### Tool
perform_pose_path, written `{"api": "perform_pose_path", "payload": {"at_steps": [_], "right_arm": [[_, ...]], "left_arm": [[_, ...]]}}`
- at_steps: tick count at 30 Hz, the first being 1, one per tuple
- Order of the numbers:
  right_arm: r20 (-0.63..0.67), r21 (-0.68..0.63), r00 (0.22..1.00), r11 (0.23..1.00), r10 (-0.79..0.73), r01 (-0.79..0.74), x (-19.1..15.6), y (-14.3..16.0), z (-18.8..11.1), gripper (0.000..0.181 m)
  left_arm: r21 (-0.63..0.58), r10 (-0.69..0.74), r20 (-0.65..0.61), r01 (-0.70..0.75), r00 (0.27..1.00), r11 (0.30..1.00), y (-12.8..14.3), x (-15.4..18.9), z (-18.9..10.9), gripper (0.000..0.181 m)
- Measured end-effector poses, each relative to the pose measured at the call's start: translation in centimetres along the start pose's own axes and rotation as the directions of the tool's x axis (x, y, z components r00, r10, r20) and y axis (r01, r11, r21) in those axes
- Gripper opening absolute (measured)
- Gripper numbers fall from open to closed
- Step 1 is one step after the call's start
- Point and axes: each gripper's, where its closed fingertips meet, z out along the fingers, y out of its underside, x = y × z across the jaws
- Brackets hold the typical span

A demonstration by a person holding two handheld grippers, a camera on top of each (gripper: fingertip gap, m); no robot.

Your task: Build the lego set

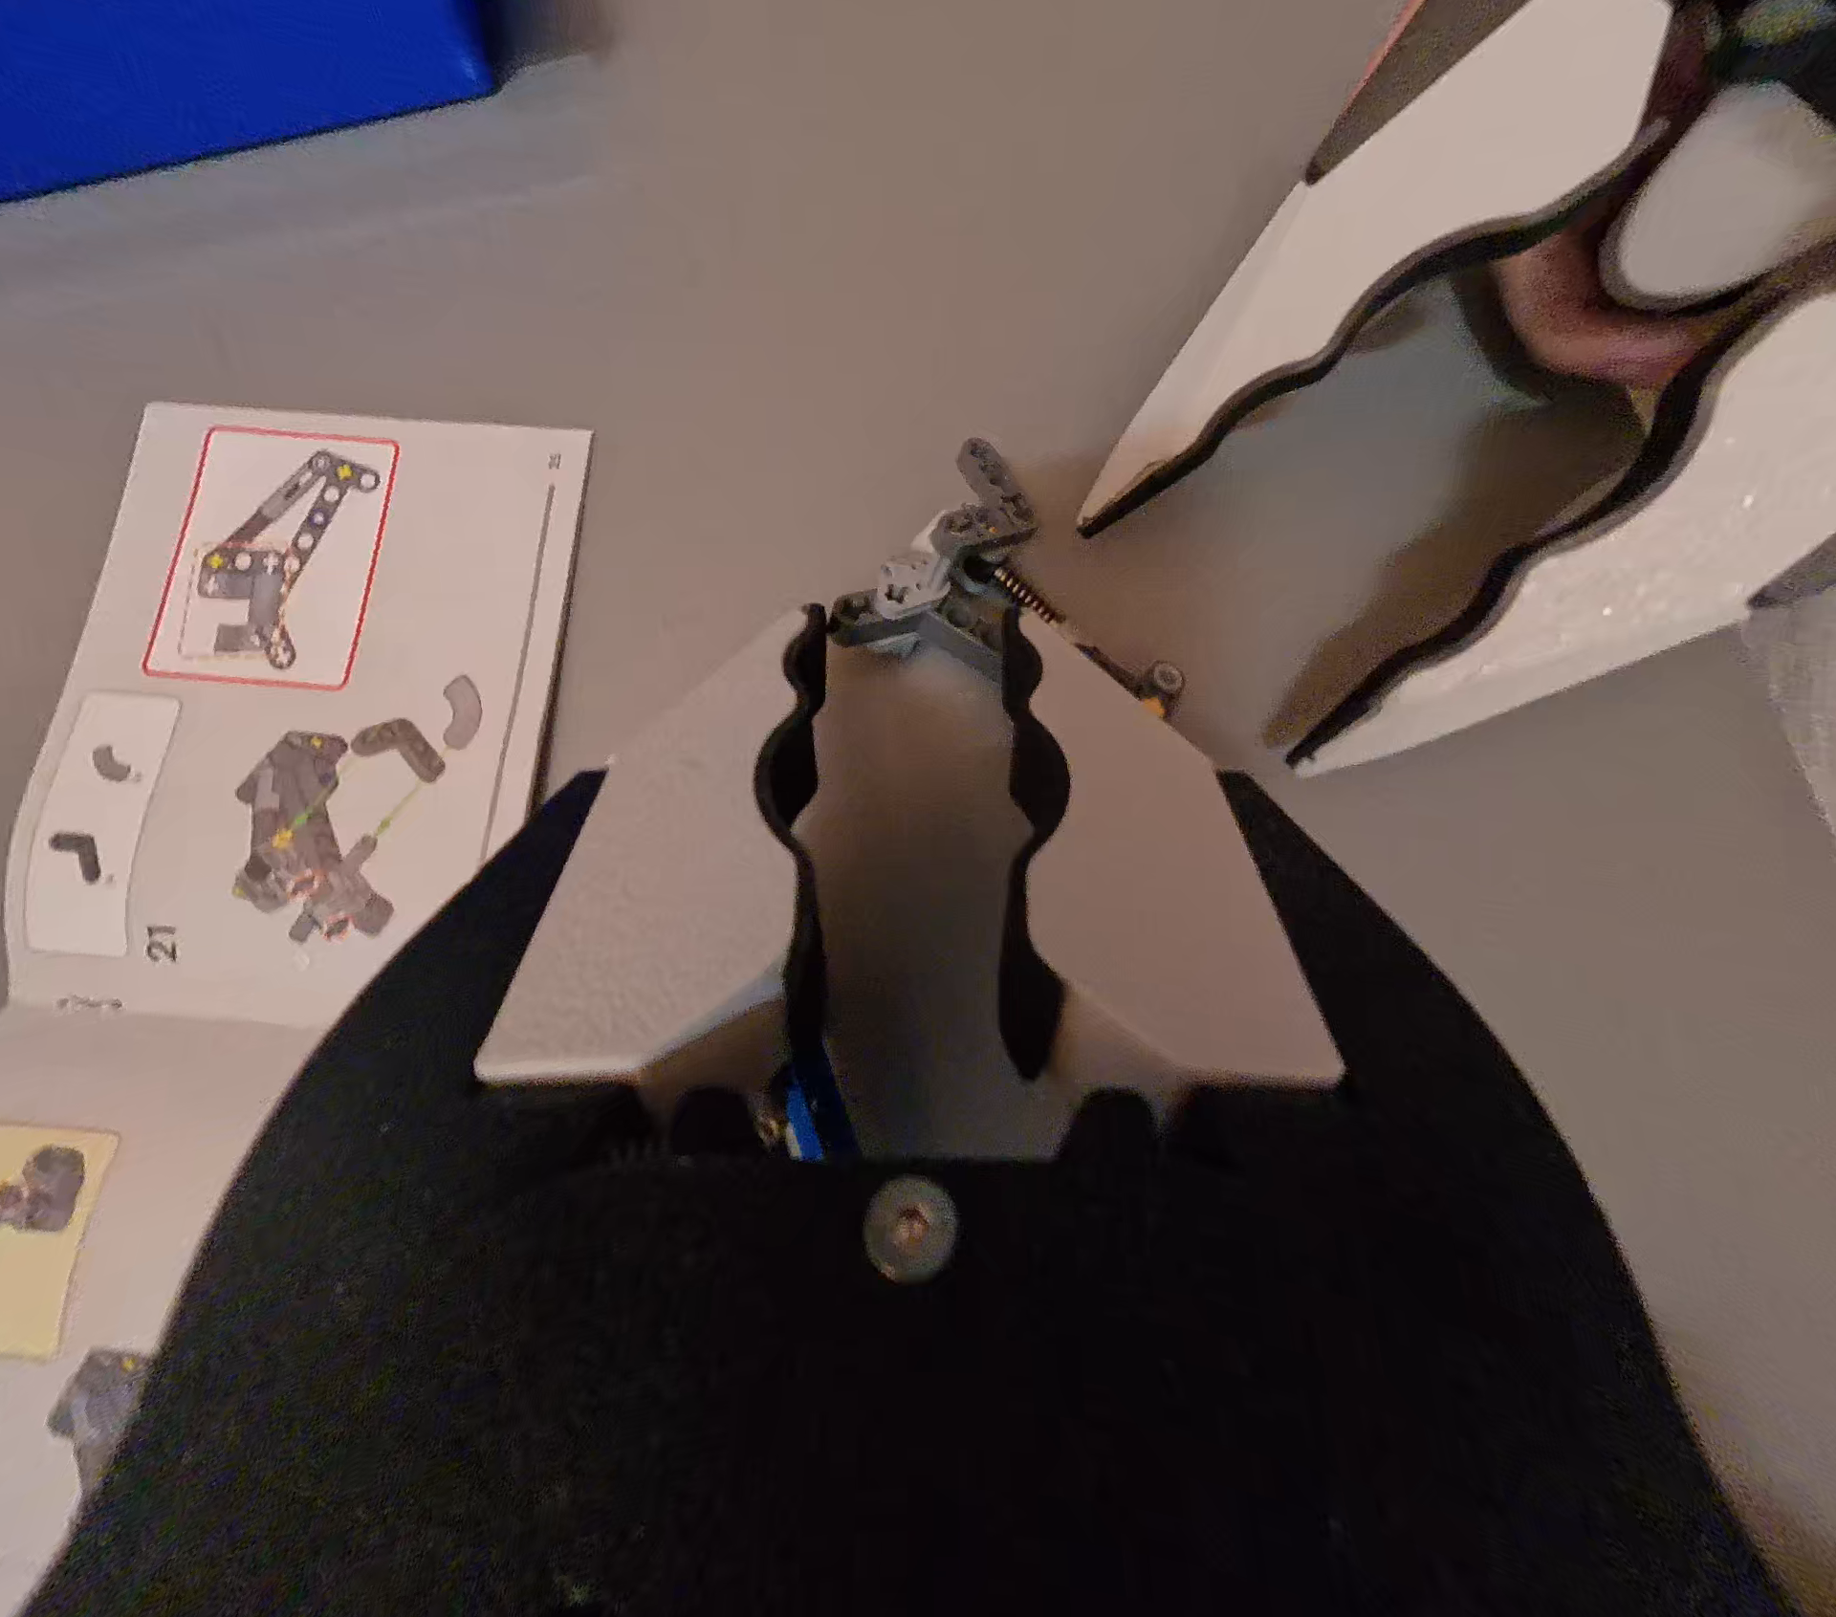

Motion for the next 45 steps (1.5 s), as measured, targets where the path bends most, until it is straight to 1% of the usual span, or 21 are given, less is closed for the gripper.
{"api": "perform_pose_path", "payload": {"at_steps": [2,5,7,9,10,14,16,19,22,24,26,28,30,32,33,34,36,37,40,43,45], "right_arm": [[-0.023,-0.002,0.999,0.999,-0.046,0.046,-0.4,-0.4,0.2,0.056],[-0.015,0.013,0.994,0.994,-0.108,0.108,-1.5,-1.2,0.4,0.046],[0.019,-0.009,0.994,0.994,-0.105,0.105,-2.3,-1.0,0.8,0.048],[0.037,0.015,0.995,0.995,-0.097,0.096,-3.1,-1.4,0.9,0.045],[0.020,0.018,0.992,0.992,-0.126,0.125,-3.3,-1.5,0.8,0.041],[-0.183,-0.004,0.925,0.941,-0.333,0.338,-1.8,-2.3,1.3,0.048],[-0.180,-0.001,0.934,0.949,-0.310,0.315,-1.6,-2.4,1.9,0.049],[-0.154,-0.059,0.940,0.952,-0.306,0.300,-0.7,-1.8,2.7,0.050],[-0.049,-0.111,0.968,0.965,-0.244,0.238,-0.5,-0.9,3.4,0.048],[0.004,-0.109,0.978,0.972,-0.208,0.207,-0.2,-0.8,3.3,0.048],[0.059,-0.125,0.987,0.979,-0.152,0.159,0.2,-0.4,3.2,0.054],[0.135,-0.144,0.986,0.982,-0.099,0.118,0.3,0.0,3.0,0.053],[0.165,-0.155,0.983,0.982,-0.082,0.108,0.8,0.2,2.5,0.053],[0.133,-0.195,0.984,0.970,-0.118,0.142,2.4,0.5,1.9,0.050],[0.112,-0.194,0.984,0.968,-0.140,0.160,3.3,0.3,1.7,0.050],[0.113,-0.183,0.983,0.970,-0.142,0.161,3.7,0.2,1.6,0.048],[0.199,-0.198,0.974,0.969,-0.107,0.147,3.0,0.7,1.6,0.047],[0.207,-0.205,0.974,0.969,-0.097,0.139,3.1,0.7,1.5,0.047],[0.152,-0.132,0.981,0.981,-0.119,0.140,4.2,-0.5,0.9,0.047],[0.206,-0.123,0.978,0.990,-0.038,0.064,3.8,-0.1,1.0,0.048],[0.228,-0.115,0.973,0.991,-0.041,0.069,3.7,0.0,1.3,0.045]], "left_arm": [[0.010,-0.025,0.041,0.024,0.999,1.000,0.5,-0.1,-0.4,0.031],[0.023,-0.086,0.099,0.084,0.991,0.996,1.1,0.1,-1.0,0.031],[0.038,-0.134,0.149,0.130,0.980,0.991,1.4,0.2,-1.3,0.031],[0.062,-0.189,0.202,0.180,0.961,0.982,1.7,0.1,-1.5,0.031],[0.075,-0.213,0.224,0.201,0.951,0.977,1.9,0.0,-1.7,0.031],[0.130,-0.281,0.273,0.255,0.920,0.958,2.1,-0.1,-1.9,0.031],[0.151,-0.310,0.287,0.277,0.906,0.949,2.3,0.0,-2.1,0.031],[0.199,-0.357,0.290,0.309,0.888,0.930,2.3,0.0,-2.0,0.031],[0.216,-0.378,0.289,0.324,0.880,0.921,2.3,-0.2,-2.0,0.031],[0.232,-0.390,0.296,0.330,0.872,0.915,2.3,-0.3,-2.1,0.031],[0.244,-0.405,0.292,0.342,0.867,0.907,2.2,-0.3,-2.1,0.031],[0.265,-0.433,0.275,0.365,0.858,0.892,2.1,-0.1,-2.0,0.031],[0.284,-0.463,0.252,0.393,0.850,0.875,1.9,0.0,-1.9,0.031],[0.230,-0.462,0.242,0.412,0.853,0.882,2.7,0.5,-1.5,0.026],[0.194,-0.455,0.230,0.418,0.860,0.888,3.1,1.0,-1.1,0.020],[0.188,-0.459,0.219,0.424,0.861,0.886,3.2,1.3,-0.9,0.019],[0.213,-0.473,0.188,0.435,0.861,0.875,2.8,1.8,-1.0,0.018],[0.212,-0.470,0.192,0.432,0.861,0.877,2.7,1.8,-1.2,0.018],[0.249,-0.444,0.241,0.388,0.863,0.888,2.0,1.0,-2.8,0.017],[0.247,-0.385,0.242,0.327,0.891,0.912,1.4,1.4,-3.6,0.016],[0.214,-0.316,0.279,0.262,0.907,0.941,1.7,1.2,-3.9,0.017]]}}
